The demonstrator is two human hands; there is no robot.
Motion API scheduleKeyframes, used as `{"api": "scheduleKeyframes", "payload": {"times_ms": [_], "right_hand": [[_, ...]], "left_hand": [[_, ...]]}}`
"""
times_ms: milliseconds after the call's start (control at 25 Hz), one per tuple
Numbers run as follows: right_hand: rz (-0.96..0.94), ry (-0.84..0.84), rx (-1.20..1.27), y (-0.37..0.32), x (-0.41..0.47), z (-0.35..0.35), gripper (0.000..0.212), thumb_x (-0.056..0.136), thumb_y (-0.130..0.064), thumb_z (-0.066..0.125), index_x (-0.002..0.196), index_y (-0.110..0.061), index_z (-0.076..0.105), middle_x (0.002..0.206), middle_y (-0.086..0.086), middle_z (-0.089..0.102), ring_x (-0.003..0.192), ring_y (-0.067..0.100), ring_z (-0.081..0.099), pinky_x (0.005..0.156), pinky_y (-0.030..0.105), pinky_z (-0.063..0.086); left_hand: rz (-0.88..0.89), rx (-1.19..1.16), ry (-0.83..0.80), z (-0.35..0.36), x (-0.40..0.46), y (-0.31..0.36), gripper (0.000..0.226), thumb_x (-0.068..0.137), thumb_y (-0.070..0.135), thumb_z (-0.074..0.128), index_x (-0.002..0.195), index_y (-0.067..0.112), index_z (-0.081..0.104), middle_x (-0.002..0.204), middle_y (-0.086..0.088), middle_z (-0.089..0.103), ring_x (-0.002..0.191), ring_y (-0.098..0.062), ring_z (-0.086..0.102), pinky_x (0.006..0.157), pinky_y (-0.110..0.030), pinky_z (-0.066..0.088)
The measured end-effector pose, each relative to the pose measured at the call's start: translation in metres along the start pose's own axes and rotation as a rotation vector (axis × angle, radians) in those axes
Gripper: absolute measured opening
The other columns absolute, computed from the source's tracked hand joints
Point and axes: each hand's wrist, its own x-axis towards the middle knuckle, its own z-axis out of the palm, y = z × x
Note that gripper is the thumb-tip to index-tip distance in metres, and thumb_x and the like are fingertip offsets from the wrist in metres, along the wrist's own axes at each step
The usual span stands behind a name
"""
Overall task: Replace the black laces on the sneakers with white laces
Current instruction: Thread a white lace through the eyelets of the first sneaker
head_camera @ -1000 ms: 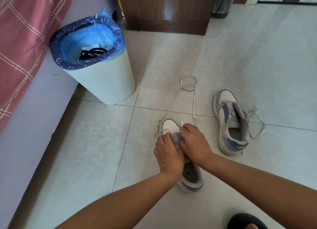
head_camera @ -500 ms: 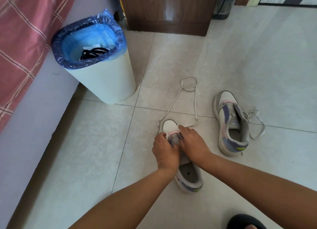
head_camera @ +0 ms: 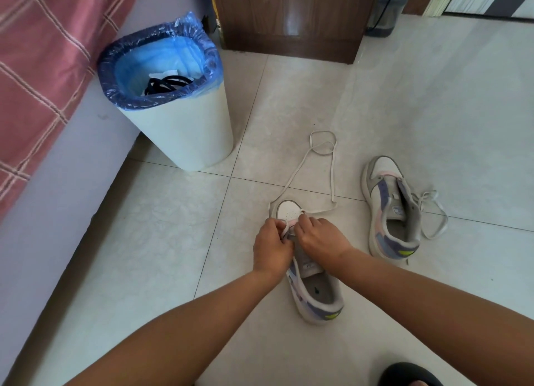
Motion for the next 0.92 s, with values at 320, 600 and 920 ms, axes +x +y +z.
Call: {"api": "scheduleKeyframes", "payload": {"times_ms": [320,600,920], "right_hand": [[-0.113,0.195,-0.178,0.004,0.002,0.005,0.007,0.054,-0.005,0.058,0.053,-0.012,0.059,0.054,0.005,0.053,0.043,0.018,0.050,0.041,0.024,0.038],[-0.157,0.243,-0.218,0.006,0.007,0.011,0.003,0.056,-0.011,0.065,0.057,-0.011,0.063,0.063,0.006,0.057,0.052,0.021,0.055,0.047,0.028,0.043],[-0.213,0.532,0.023,0.012,0.005,0.025,0.013,0.080,-0.004,0.047,0.076,-0.009,0.058,0.075,0.008,0.061,0.061,0.023,0.055,0.055,0.031,0.047]], "left_hand": [[-0.034,-0.021,-0.067,-0.011,0.009,-0.002,0.022,0.084,0.007,0.064,0.100,0.015,0.051,0.087,0.004,0.056,0.080,-0.011,0.056,0.065,-0.012,0.046],[-0.025,-0.004,-0.080,-0.012,0.010,-0.002,0.022,0.084,0.011,0.067,0.098,0.015,0.050,0.086,0.003,0.058,0.077,-0.011,0.056,0.058,-0.008,0.042],[-0.093,-0.073,-0.037,-0.011,0.009,-0.001,0.022,0.083,0.015,0.070,0.095,0.015,0.051,0.081,0.002,0.057,0.073,-0.012,0.057,0.055,-0.008,0.042]]}}
